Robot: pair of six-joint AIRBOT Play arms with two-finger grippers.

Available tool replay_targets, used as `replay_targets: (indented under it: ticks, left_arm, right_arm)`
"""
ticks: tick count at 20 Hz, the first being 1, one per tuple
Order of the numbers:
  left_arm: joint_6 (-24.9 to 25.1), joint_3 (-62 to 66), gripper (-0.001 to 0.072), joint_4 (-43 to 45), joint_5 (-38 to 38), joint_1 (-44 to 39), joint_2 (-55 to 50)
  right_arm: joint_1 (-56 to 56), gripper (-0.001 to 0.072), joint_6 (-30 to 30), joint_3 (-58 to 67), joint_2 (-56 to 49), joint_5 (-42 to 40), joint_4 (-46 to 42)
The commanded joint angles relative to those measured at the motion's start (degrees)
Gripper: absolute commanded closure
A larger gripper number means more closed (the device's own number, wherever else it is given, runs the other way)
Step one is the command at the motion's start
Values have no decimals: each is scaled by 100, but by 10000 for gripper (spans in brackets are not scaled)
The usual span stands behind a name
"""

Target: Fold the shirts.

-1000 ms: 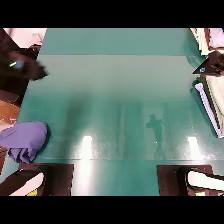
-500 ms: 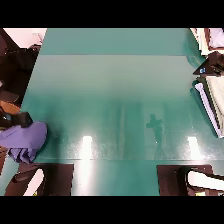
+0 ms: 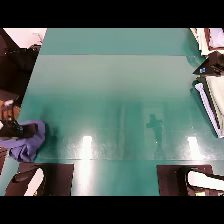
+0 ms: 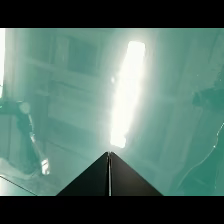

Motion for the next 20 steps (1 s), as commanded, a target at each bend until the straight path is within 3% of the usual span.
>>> replay_targets:
  ticks: [1, 5, 8, 15, 18, 19, 20]
  left_arm:
    - [330, 1633, 680, -424, -330, -308, 7]
    - [623, 4360, 680, -1296, -404, -1421, -7]
    - [767, 5571, 680, -1626, -468, -2363, -225]
    - [1126, 5893, 679, -2055, -1322, -4190, -2262]
    - [1211, 5893, 677, -2293, -1178, -4979, -3539]
    - [1209, 5893, 612, -2328, -1091, -5213, -3945]
    - [1207, 5893, 237, -2328, -1062, -5396, -4297]
  right_arm:
    - [2, 693, 7, 7, 4, -81, 46]
    - [2, 693, 11, 7, 7, -203, 52]
    - [2, 693, 11, 7, 24, -254, 50]
    - [2, 693, 11, 7, 612, -1298, 391]
    - [2, 693, 9, 7, 866, -1558, 382]
    - [0, 693, 9, 7, 927, -1554, 378]
    - [2, 693, 9, 7, 970, -1552, 363]
